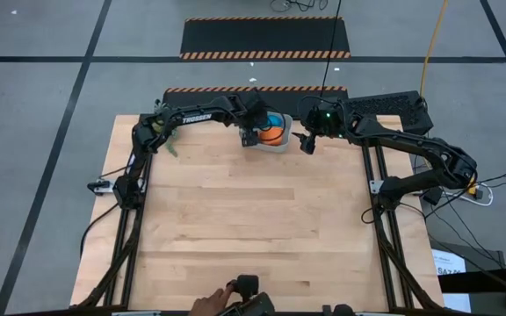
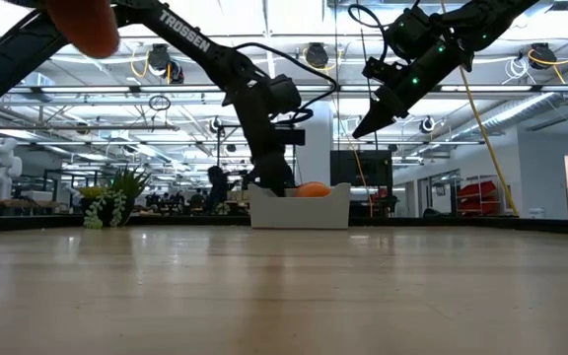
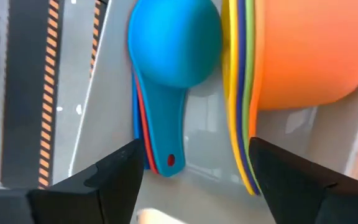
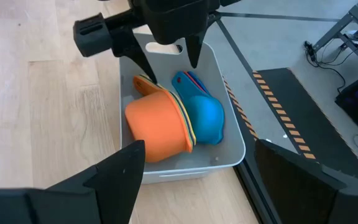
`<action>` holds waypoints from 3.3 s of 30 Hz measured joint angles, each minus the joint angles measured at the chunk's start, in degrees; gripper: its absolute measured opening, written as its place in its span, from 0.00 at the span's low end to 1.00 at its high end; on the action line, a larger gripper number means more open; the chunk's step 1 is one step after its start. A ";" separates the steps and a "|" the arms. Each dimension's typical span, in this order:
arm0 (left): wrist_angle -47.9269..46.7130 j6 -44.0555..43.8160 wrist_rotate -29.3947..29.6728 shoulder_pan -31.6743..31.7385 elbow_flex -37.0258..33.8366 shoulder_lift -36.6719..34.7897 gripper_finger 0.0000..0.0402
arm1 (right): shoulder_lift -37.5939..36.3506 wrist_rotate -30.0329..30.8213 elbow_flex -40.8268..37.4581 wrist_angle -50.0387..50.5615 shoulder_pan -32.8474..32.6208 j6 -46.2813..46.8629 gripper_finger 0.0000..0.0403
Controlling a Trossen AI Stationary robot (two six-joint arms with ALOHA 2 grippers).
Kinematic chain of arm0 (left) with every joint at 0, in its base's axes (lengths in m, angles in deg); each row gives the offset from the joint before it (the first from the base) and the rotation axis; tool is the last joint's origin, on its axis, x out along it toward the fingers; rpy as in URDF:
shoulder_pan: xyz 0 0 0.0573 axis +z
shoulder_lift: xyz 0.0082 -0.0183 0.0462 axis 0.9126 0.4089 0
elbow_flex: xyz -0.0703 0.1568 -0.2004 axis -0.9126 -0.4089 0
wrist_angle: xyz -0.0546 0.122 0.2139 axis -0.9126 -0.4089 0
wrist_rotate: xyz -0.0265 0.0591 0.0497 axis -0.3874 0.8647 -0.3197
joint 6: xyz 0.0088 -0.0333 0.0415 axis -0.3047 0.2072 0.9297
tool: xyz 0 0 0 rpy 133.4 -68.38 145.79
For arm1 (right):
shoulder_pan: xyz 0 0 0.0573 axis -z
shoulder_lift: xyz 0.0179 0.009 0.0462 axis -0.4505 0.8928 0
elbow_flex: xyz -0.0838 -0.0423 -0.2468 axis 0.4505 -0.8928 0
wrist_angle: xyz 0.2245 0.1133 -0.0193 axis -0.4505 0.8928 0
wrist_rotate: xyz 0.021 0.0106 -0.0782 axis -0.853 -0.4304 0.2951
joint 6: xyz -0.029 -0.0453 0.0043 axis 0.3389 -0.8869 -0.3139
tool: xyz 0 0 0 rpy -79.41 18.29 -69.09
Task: Nest measuring cups in basket
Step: Put the stack of measuring cups into the gray bin
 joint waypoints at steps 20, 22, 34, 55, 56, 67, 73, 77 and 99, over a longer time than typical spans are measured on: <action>1.86 -2.46 2.33 -1.17 0.38 3.54 0.84 | 0.00 -0.04 0.00 0.00 0.02 -1.07 0.74; 2.57 -2.49 2.33 -0.56 0.38 3.51 0.82 | 0.00 -0.02 0.00 -0.05 0.00 -1.06 0.74; 6.17 -2.75 -7.77 4.02 0.31 4.28 0.78 | -0.02 -0.01 -2.29 -3.37 0.02 -2.16 0.74; 5.78 0.98 -10.03 5.57 0.34 4.24 0.75 | -0.02 -0.12 -2.34 -3.48 0.00 -2.36 0.74; 5.82 0.81 -10.02 5.75 0.36 4.24 0.74 | -0.02 -0.13 -2.34 -3.48 0.00 -2.36 0.74; 7.24 -0.76 -12.54 6.99 0.53 6.67 0.55 | -0.02 -0.15 -2.34 -3.49 0.00 -2.36 0.74; 8.66 -0.84 -12.12 6.91 0.49 6.77 0.52 | -0.02 -0.16 -2.34 -3.48 0.02 -2.36 0.74; 9.77 0.14 -12.02 6.67 0.44 6.86 0.46 | -0.02 -0.15 -2.36 -3.48 0.00 -2.36 0.74; 6.74 -1.59 -2.79 4.29 0.26 0.16 0.52 | 0.00 -0.15 -2.36 -3.50 0.02 -4.77 0.74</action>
